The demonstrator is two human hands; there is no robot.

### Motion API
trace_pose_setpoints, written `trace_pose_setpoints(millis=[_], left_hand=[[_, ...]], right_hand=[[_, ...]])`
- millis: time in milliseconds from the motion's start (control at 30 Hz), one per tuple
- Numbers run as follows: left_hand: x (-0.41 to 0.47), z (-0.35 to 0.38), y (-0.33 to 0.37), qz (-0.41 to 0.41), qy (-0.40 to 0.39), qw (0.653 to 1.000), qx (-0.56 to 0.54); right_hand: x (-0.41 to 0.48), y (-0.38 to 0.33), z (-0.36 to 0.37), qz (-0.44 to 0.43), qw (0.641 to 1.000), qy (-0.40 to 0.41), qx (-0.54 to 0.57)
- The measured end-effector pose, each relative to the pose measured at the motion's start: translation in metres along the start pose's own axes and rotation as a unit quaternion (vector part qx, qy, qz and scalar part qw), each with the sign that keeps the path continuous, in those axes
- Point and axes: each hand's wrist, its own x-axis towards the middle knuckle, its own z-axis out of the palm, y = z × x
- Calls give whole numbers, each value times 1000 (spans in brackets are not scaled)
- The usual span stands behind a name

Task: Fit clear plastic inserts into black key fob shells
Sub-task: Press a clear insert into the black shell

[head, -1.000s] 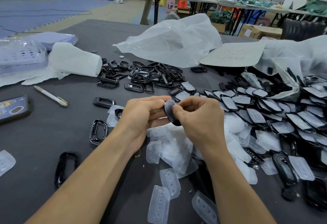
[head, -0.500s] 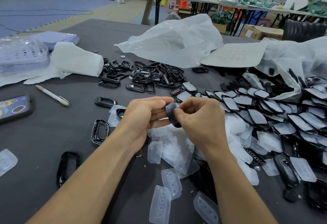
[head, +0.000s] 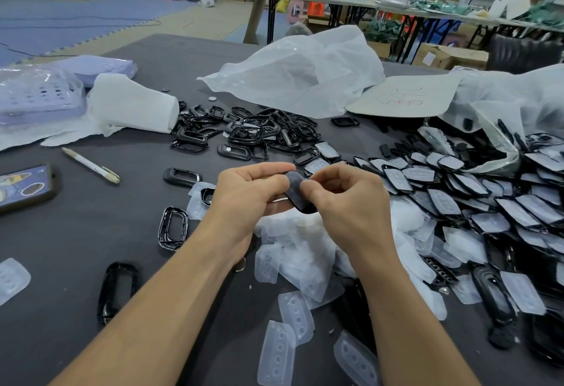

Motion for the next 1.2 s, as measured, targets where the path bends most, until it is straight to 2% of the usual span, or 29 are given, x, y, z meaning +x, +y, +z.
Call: trace_pose_setpoints(millis=[133,267,400,567,800,933,1200], left_hand=[[2,-1,1,-2,-10,1000,-14],[3,-3,3,-27,-24,999,-24],[2,-4,2,-21,-6,999,34],[2,-3,0,10,25,997,74],[1,1,-1,22,85,994,63],[0,2,-1,30,65,995,70],[-1,-1,-1,122,48,975,181]], right_hand=[[0,-2,-3,42,995,-55,73],[1,-3,-3,59,988,-56,131],[2,-3,-3,61,983,-59,162],[2,-2,-3,57,983,-58,165],[2,-2,-1,67,981,-74,163],[3,-2,2,57,984,-77,150],[3,2,3,5,989,-89,116]])
